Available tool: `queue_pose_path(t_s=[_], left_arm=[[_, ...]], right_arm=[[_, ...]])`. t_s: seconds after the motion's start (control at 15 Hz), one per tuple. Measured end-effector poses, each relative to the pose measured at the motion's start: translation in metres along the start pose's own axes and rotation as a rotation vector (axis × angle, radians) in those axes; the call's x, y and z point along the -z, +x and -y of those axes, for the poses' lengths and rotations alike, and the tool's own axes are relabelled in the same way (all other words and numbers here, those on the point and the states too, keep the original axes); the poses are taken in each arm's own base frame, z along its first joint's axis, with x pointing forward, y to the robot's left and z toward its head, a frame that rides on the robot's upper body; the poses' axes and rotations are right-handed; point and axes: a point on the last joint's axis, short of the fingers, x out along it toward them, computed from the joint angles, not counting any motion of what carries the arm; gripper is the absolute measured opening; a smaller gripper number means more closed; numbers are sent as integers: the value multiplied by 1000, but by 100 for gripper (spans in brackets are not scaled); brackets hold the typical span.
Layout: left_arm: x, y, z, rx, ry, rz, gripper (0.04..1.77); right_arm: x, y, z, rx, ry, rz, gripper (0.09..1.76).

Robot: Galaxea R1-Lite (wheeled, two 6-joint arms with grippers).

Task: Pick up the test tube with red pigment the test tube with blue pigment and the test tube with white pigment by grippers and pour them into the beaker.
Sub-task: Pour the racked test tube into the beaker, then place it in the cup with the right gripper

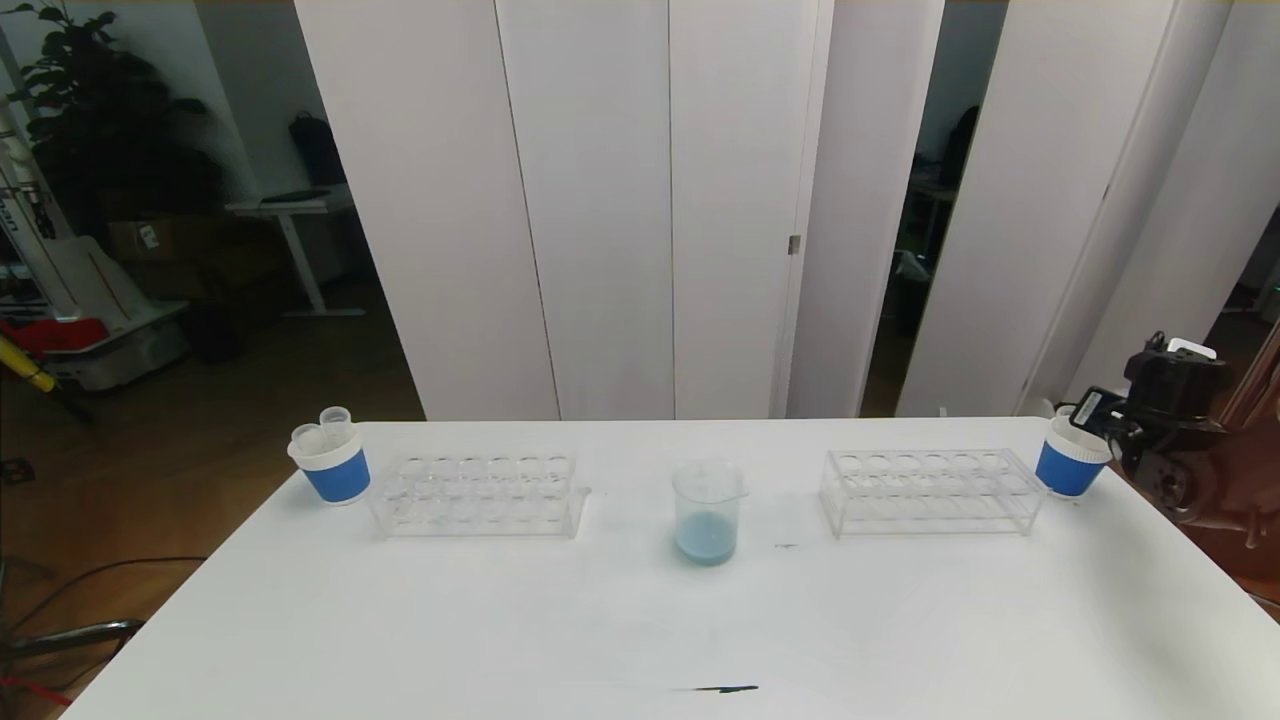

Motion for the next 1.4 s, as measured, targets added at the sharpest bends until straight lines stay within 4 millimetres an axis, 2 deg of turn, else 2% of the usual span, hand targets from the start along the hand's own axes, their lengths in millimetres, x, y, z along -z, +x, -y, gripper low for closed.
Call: queue_pose_path(t_s=[0.07,0.13,0.2,0.27,0.33,0.4,0.73,0.93,1.13,1.27,1.4], left_arm=[[0,0,0,0,0,0,175],[0,0,0,0,0,0,175],[0,0,0,-1,0,0,175],[0,0,0,0,0,0,175],[0,0,0,-1,0,0,175],[0,0,0,0,0,0,175],[0,0,0,0,0,0,175],[0,0,0,-1,0,0,175],[0,0,0,0,0,0,175],[0,0,0,-1,0,0,175],[0,0,0,0,0,0,175]], right_arm=[[1,0,0,-1,-1,-2,58],[1,0,-1,-2,-2,-4,69],[1,0,-1,-2,0,-3,97],[0,0,-1,-1,1,1,135],[-1,0,0,6,2,5,162],[-3,0,0,14,4,14,175],[-21,-7,-1,10,17,49,175],[-51,-25,2,3,17,96,175],[-99,-63,5,-42,-10,162,175],[-136,-104,6,-99,-19,192,175],[-169,-153,10,-157,-25,217,175]])
